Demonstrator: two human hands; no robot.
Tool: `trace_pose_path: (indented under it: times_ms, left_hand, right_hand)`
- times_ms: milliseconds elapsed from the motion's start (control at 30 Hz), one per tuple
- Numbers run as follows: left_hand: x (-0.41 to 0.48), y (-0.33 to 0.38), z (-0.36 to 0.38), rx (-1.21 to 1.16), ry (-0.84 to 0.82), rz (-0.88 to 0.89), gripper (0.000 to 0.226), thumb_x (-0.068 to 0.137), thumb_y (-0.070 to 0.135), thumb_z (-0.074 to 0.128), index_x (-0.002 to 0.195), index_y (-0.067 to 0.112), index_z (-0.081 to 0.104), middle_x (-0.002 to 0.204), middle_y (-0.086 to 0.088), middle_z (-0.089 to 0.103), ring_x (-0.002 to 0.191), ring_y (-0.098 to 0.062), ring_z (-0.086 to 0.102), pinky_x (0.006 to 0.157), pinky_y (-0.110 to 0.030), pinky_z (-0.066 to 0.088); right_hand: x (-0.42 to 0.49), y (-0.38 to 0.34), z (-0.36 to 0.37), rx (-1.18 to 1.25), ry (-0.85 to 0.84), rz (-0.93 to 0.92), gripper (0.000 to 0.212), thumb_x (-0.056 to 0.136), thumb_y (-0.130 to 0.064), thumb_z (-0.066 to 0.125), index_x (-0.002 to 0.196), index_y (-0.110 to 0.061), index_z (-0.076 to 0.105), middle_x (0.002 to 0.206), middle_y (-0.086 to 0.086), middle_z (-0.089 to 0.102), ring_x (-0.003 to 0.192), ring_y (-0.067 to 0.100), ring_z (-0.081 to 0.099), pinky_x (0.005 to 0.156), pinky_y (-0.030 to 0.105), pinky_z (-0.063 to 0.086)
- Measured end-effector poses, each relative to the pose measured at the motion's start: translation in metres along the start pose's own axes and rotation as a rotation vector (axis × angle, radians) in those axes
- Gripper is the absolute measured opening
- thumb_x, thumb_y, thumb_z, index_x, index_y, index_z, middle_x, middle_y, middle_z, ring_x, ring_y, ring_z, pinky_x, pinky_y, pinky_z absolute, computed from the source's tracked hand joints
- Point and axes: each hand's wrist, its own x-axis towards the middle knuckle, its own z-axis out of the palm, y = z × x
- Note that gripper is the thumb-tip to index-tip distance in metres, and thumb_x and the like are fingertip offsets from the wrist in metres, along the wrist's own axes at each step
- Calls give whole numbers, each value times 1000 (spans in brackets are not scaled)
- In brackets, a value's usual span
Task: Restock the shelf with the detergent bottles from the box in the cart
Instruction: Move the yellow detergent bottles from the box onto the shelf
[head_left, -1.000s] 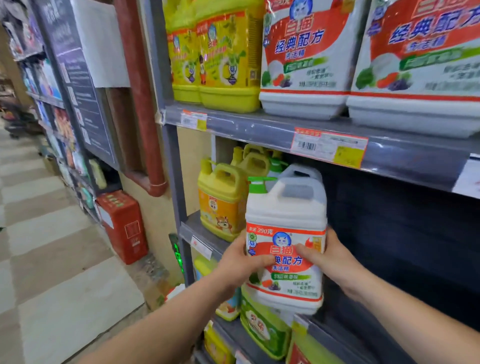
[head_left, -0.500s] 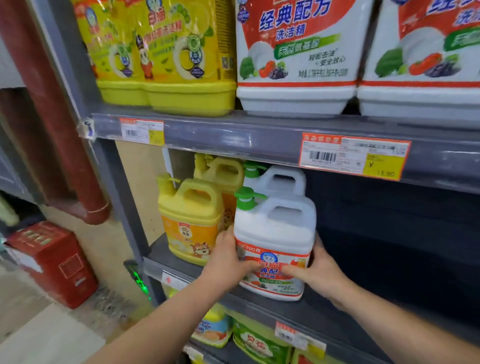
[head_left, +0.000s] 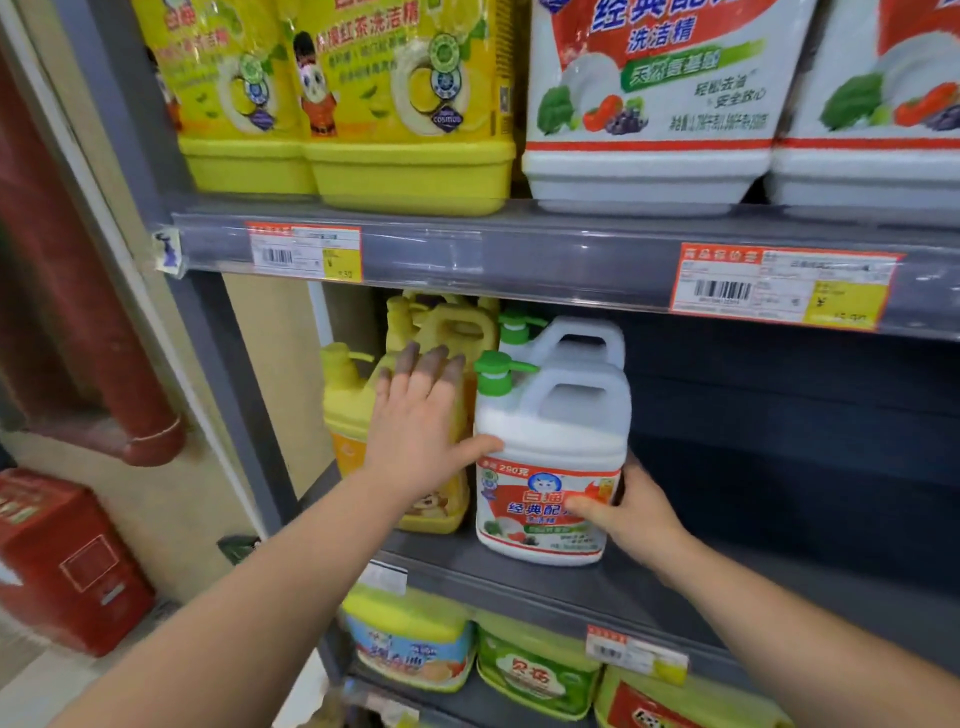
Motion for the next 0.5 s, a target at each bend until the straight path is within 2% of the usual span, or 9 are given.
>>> trace_pose_path:
  times_ms: [133,267,433,500]
  left_hand:
    - [-1,-6,4,-22,37,42,86,71,57,68,139,11,42,146,-12,39,140,-36,23,110,-55,21]
    - [0,-12,6,-33,17,74,82,76,54,66,141,12,39,151,-10,33,143,-34,16,112,-54,16]
    - [1,-8,1,-40,-39,37,91,79,58,59,149,17,18,157,-6,20,146,-28,4,115,-51,9]
    - [0,-5,-3,-69,-60,15,95,78,59,58,150,18,12,158,-6,14,146,-29,-1,115,-52,7]
  right_hand:
    - [-2,-6,9,14,-8,29,59,70,-15,81,119,-26,49,103,-10,64,87,0,62,66,13,50]
    - [-3,-10,15,5,-16,64,67,72,-14,80,128,-21,46,113,-3,64,98,10,63,82,25,52]
    - [-2,-16,12,-42,-51,100,68,72,-16,80,129,-23,43,110,-5,64,90,5,61,79,23,50]
    - [-1,-18,11,-72,-61,113,70,72,-17,80,130,-23,42,102,-10,62,86,3,60,76,20,49]
